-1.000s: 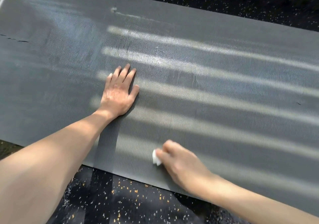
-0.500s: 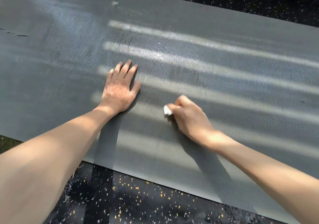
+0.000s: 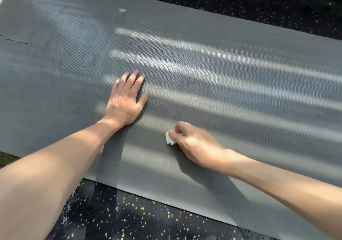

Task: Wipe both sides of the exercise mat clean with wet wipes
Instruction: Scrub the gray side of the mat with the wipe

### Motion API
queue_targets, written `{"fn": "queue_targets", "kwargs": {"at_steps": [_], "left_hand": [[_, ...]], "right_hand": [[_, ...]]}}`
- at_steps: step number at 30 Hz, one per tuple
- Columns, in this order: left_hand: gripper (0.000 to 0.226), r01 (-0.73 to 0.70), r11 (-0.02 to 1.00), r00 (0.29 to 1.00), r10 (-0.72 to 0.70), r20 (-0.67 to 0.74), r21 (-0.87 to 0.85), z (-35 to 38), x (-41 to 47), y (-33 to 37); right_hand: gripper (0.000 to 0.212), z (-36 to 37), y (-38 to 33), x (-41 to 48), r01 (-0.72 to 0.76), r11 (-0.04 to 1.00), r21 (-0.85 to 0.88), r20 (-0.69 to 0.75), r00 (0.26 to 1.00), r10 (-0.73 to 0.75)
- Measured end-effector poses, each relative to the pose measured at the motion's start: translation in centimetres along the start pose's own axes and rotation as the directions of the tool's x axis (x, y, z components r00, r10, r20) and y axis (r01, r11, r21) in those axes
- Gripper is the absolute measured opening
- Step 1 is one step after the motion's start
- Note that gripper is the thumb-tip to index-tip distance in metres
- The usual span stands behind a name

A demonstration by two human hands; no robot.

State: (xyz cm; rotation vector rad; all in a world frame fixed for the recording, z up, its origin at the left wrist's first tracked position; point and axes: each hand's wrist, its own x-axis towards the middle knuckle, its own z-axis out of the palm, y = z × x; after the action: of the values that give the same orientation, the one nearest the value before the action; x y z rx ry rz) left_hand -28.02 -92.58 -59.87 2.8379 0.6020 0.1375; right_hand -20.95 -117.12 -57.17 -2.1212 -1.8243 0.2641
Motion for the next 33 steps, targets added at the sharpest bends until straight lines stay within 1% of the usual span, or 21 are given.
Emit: {"fn": "queue_targets", "kwargs": {"at_steps": [2,4,5,7,10,11,12,14,15,16,18,20,21,22,23,24,26,28,29,30,33], "left_hand": [[0.068,0.001,1.000,1.000,-0.001,0.002,0.000,0.0,0.0,0.0],[0.067,-0.003,1.000,1.000,0.003,0.002,0.002,0.0,-0.1,0.1],[0.067,-0.004,1.000,1.000,0.004,-0.001,0.002,0.1,-0.1,0.0],[0.066,-0.007,1.000,1.000,0.007,-0.008,-0.004,0.2,-0.1,-0.1],[0.065,-0.011,1.000,1.000,0.010,-0.026,-0.015,0.2,0.0,-0.1],[0.065,-0.013,1.000,0.999,0.013,-0.035,-0.020,0.3,0.1,-0.1],[0.064,-0.012,0.999,0.999,0.011,-0.048,-0.032,0.2,0.0,-0.1],[0.059,-0.001,0.997,0.996,-0.006,-0.091,-0.074,0.2,0.5,0.2],[0.057,-0.002,0.996,0.993,-0.009,-0.121,-0.090,0.2,1.1,0.6],[0.056,-0.003,0.995,0.990,-0.011,-0.141,-0.101,0.1,1.7,1.1],[0.059,0.015,0.991,0.992,-0.032,-0.126,-0.131,0.2,3.5,2.6],[0.061,0.015,0.990,0.994,-0.030,-0.106,-0.138,0.4,6.0,3.9],[0.061,-0.005,0.992,0.994,-0.009,-0.110,-0.128,0.6,7.0,4.3],[0.061,-0.032,0.993,0.993,0.019,-0.117,-0.113,0.9,7.8,4.5],[0.060,-0.061,0.994,0.991,0.049,-0.123,-0.096,1.4,8.7,4.5],[0.059,-0.087,0.994,0.989,0.078,-0.125,-0.071,1.8,9.2,4.5],[0.056,-0.131,0.991,0.986,0.131,-0.106,0.006,2.7,9.4,4.2],[0.055,-0.149,0.987,0.982,0.154,-0.105,0.052,3.0,9.3,4.2],[0.055,-0.146,0.988,0.983,0.150,-0.108,0.050,3.0,9.2,4.2],[0.055,-0.139,0.989,0.984,0.143,-0.106,0.041,2.9,9.2,4.3],[0.054,-0.111,0.994,0.989,0.113,-0.098,0.019,2.4,9.1,4.7]], "right_hand": [[0.014,-1.0,1.4,1.0,-0.082,0.996,0.044,0.024,0.996,0.081],[0.016,-1.8,3.6,2.5,-0.300,0.951,0.075,-0.066,0.950,0.304],[0.015,-1.8,4.0,2.9,-0.333,0.940,0.075,-0.107,0.935,0.339],[0.014,-1.6,2.6,2.6,-0.297,0.951,0.086,-0.060,0.951,0.303],[0.013,-1.5,0.9,1.3,-0.089,0.993,0.080,0.094,0.992,0.082],[0.021,-1.7,1.6,1.7,-0.087,0.994,0.070,0.077,0.994,0.082],[0.027,-1.8,2.8,2.5,-0.158,0.985,0.075,0.027,0.987,0.156],[0.028,-1.9,5.4,4.2,-0.331,0.941,0.061,-0.128,0.933,0.337],[0.025,-1.5,5.7,4.5,-0.359,0.931,0.065,-0.167,0.916,0.365],[0.022,-1.2,4.9,4.4,-0.333,0.940,0.074,-0.173,0.924,0.341],[0.015,-0.4,2.4,3.7,-0.190,0.973,0.130,-0.069,0.977,0.200],[0.015,-0.7,2.1,3.3,-0.119,0.985,0.125,0.026,0.993,0.117],[0.019,-1.2,3.2,3.9,-0.155,0.982,0.106,0.008,0.988,0.155],[0.023,-1.4,4.9,4.7,-0.262,0.961,0.083,-0.043,0.963,0.266],[0.024,-1.6,6.3,5.4,-0.379,0.923,0.070,-0.092,0.919,0.384],[0.021,-1.3,6.9,5.7,-0.426,0.902,0.068,-0.142,0.891,0.431],[0.017,-0.7,5.8,5.2,-0.354,0.924,0.147,-0.164,0.912,0.376],[0.011,-0.9,3.9,4.7,-0.122,0.987,0.109,-0.030,0.992,0.126],[0.010,-1.1,4.3,4.5,-0.125,0.986,0.110,-0.002,0.992,0.126],[0.014,-1.6,5.5,4.7,-0.157,0.982,0.107,-0.044,0.986,0.163],[0.027,-2.9,9.7,7.0,-0.421,0.901,0.109,-0.192,0.880,0.434]]}}
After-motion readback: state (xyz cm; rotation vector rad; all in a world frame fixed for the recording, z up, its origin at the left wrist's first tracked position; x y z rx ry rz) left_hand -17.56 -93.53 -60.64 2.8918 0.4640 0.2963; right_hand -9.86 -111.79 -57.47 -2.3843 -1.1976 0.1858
